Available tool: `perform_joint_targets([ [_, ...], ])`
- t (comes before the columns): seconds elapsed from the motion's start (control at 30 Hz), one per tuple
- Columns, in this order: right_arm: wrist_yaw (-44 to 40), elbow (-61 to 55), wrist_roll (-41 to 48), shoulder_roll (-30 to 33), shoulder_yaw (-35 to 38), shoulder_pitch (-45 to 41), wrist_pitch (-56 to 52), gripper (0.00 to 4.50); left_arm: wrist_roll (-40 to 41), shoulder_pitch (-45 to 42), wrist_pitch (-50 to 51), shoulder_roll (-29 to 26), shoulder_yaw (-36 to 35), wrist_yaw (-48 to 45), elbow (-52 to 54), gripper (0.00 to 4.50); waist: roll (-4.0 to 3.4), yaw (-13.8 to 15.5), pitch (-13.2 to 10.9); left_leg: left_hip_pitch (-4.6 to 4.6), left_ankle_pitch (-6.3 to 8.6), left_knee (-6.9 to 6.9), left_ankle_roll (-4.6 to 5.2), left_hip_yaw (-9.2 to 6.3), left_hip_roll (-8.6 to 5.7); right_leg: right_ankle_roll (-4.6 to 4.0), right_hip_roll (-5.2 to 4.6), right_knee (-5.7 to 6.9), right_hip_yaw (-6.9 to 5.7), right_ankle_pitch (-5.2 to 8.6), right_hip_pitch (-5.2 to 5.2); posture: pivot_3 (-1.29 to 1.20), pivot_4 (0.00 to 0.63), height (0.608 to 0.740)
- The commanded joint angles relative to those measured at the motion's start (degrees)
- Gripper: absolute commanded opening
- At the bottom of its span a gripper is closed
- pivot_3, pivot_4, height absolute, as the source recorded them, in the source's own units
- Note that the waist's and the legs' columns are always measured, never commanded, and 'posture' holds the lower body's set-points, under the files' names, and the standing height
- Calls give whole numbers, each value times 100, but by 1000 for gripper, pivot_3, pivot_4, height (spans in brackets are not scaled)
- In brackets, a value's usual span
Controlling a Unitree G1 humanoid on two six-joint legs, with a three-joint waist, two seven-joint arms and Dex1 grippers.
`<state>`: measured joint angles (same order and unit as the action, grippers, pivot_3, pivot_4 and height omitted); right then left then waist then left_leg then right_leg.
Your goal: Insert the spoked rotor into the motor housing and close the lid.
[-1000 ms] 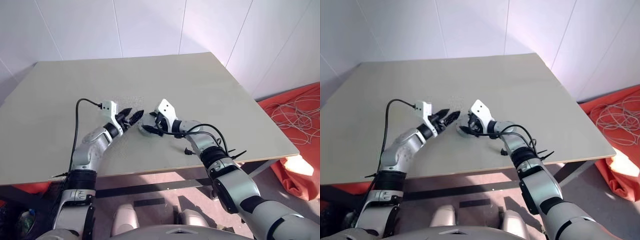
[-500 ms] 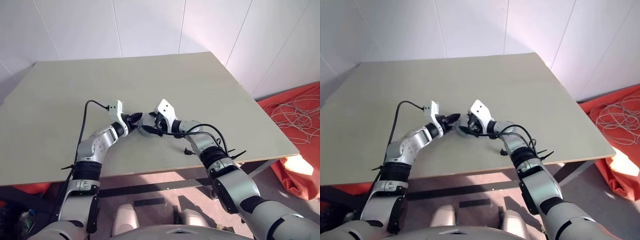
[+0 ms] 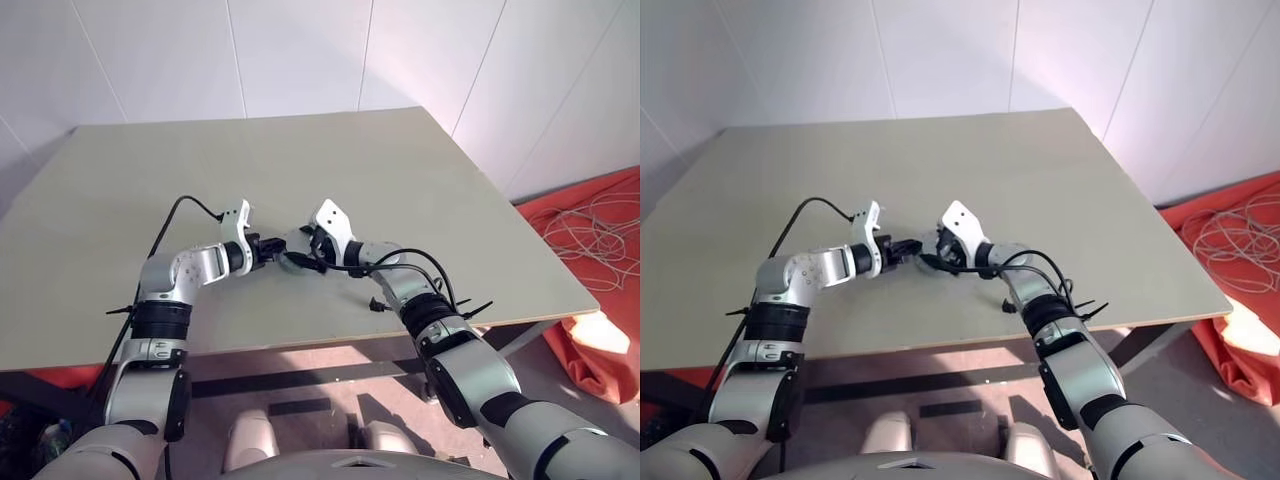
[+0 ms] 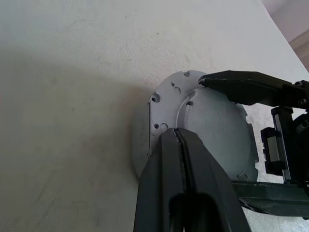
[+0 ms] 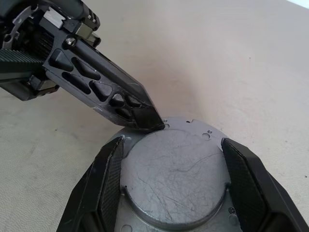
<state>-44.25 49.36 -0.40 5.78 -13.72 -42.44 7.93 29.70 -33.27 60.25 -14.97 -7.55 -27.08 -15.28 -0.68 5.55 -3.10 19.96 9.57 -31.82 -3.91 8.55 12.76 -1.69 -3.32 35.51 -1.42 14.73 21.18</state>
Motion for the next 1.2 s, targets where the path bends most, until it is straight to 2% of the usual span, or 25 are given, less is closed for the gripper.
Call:
perform_joint_targets([
  [0.03,114,88,-242,150,-48,63,-244,3115,94,106,430,44,122,-77,-73,32,0,0,0,1,0,1,0,0,-2,0,-1,-6,1,0,-2,0,0,740],
  [0.2,-518,-265,70,174,12,170,-798,3115,150,167,544,28,108,-120,41,32,0,19,0,7,0,5,1,0,-4,1,-2,-13,1,0,-5,0,0,740],
  [0.33,-299,-379,-77,195,-14,188,-823,4452,185,219,607,73,94,-102,134,0,0,26,5,10,0,30,1,1,-5,-1,-2,-48,1,-2,-19,0,0,740],
  [0.4,-235,-384,-96,189,-8,165,-826,4484,200,239,638,102,85,-102,166,0,-2,28,7,10,0,38,1,3,-6,-31,-1,-53,1,-20,-28,0,0,740],
  [0.6,-376,-716,130,157,101,187,-951,4484,256,272,720,114,50,-111,231,0,-4,34,8,14,0,58,2,4,-7,-22,-1,-75,-3,-14,-30,0,0,740],
  [0.77,-435,-1181,673,-6,541,97,-1245,4484,307,254,818,117,82,-161,225,0,-4,34,7,19,0,59,2,4,-6,-16,-1,-77,-3,-11,-27,0,0,740],
  [1.0,80,-1625,1361,-207,1352,-262,-1551,4484,281,259,873,154,153,-210,201,0,-5,65,6,46,-1,60,3,3,-7,-16,-2,-81,-3,-10,-10,0,0,740],
  [1.1,465,-1713,1516,-133,1635,-411,-2042,4484,274,260,889,153,153,-226,203,0,-5,77,6,47,-2,60,1,3,-8,-14,-2,-83,-2,-9,-11,0,0,740],
  [1.2,681,-1852,1813,116,1919,-550,-3107,4484,260,252,899,158,160,-240,187,0,-5,99,6,50,-3,60,-1,3,-12,-10,-2,-83,-2,-6,-11,0,0,740],
])
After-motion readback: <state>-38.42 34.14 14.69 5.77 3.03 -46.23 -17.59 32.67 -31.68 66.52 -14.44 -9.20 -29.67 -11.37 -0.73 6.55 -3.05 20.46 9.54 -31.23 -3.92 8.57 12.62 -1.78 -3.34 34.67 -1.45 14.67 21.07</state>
